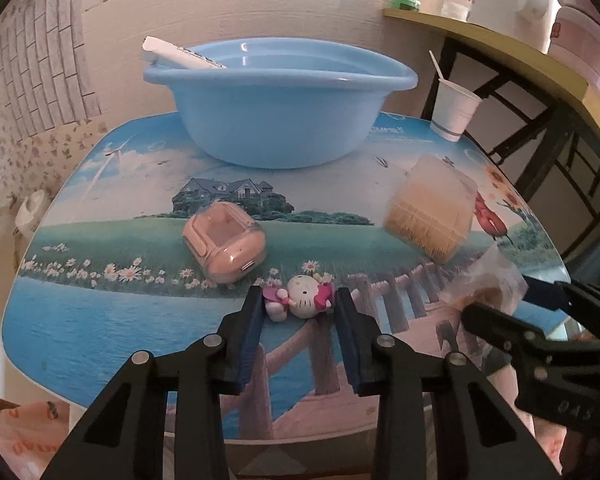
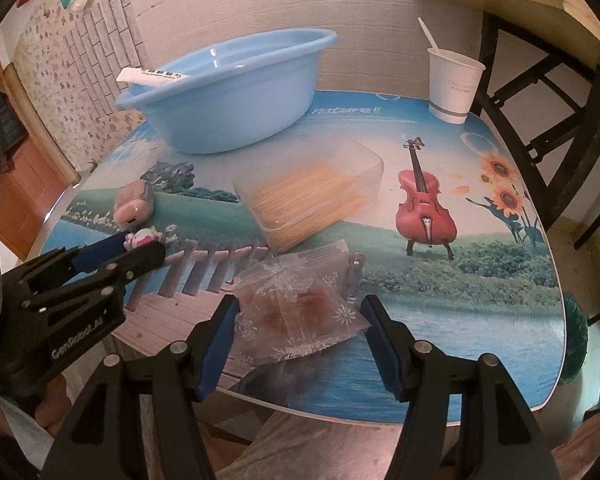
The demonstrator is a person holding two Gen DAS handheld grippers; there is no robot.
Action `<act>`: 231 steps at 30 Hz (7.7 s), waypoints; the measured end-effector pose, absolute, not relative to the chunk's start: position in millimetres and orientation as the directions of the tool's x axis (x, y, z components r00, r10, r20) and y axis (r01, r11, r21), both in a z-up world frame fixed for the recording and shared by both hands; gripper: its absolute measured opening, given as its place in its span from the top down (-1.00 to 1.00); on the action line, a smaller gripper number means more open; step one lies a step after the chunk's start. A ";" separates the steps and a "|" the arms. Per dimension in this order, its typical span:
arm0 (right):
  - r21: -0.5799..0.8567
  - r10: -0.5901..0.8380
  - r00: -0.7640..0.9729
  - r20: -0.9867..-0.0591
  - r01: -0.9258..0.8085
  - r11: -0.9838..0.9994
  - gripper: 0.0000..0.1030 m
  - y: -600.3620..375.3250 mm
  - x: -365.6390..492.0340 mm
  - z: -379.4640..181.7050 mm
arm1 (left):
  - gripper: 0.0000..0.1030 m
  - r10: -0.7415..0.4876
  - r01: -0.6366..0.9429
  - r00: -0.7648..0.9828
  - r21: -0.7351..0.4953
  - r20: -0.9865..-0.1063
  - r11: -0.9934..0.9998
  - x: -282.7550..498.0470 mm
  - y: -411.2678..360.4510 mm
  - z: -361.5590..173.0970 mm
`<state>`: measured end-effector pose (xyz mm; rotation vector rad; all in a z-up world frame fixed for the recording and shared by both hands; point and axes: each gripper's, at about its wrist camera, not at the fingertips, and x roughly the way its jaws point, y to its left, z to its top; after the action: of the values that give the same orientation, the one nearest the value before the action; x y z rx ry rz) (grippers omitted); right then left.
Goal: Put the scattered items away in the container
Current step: 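Grasp the small doll figure with the left tool while the right tool grasps the plastic bag, then carry the doll and bag over the blue basin and open both tools, then withdraw both tools from the basin toward the pink box and toothpick box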
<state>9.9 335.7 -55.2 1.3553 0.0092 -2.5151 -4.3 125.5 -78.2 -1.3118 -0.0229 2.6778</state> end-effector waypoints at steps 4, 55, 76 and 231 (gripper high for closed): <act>0.116 -0.226 -0.515 -0.827 0.238 -0.964 -0.28 332.1 10.7 -55.3 | 0.36 0.152 -0.127 -0.598 -0.094 -0.787 -0.987 -0.5 119.5 -77.4; 0.033 -0.156 -0.687 -0.710 0.189 -0.981 -0.15 279.9 16.1 59.7 | 0.35 0.190 -0.147 -0.758 -0.121 -0.624 -0.982 26.1 60.6 12.7; 0.044 -0.223 -0.791 -0.570 0.241 -0.970 -0.15 251.5 -51.0 87.6 | 0.35 0.146 -0.132 -0.856 -0.064 -0.495 -0.989 -46.0 52.3 43.0; 0.030 -0.047 -0.642 -0.765 0.037 -0.999 -0.48 289.9 -72.2 -56.0 | -0.58 0.156 -0.127 -0.700 -0.093 -0.697 -0.987 -40.6 63.0 -86.4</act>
<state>-72.2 289.9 -56.0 1.3084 -0.0180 -2.8055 -40.6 63.0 -86.4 -1.1384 -0.0567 2.7617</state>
